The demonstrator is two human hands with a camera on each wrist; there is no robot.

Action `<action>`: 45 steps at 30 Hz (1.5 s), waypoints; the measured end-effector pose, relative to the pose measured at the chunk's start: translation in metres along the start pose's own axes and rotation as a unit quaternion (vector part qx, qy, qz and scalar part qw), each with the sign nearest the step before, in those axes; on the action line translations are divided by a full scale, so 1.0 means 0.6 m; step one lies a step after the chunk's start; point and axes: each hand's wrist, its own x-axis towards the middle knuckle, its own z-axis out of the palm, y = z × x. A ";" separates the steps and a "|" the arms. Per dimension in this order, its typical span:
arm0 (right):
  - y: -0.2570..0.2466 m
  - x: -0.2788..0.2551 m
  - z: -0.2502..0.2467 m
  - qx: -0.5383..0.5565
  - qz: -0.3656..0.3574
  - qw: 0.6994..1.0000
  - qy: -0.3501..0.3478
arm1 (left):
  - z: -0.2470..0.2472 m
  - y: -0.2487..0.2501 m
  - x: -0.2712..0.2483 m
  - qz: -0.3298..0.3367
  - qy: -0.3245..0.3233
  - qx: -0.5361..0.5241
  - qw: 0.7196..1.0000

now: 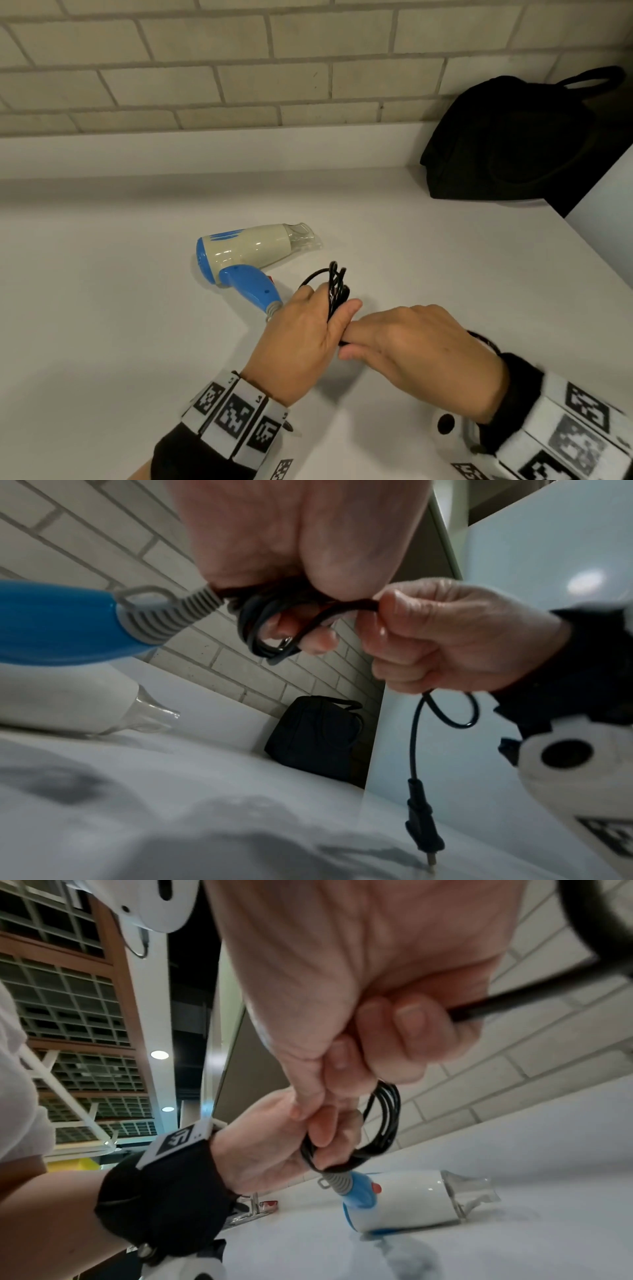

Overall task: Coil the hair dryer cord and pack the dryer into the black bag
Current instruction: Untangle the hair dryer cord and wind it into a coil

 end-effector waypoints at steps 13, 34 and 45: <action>0.025 0.014 -0.005 0.096 0.026 0.994 0.034 | -0.016 -0.017 0.011 0.122 0.018 0.011 0.992; 0.056 0.081 0.009 0.278 0.032 0.958 0.069 | -0.049 -0.030 0.011 -0.207 -0.163 -0.463 0.846; 0.082 0.083 0.063 0.413 0.125 0.902 0.012 | -0.050 -0.045 0.010 -0.222 -0.007 -0.713 0.665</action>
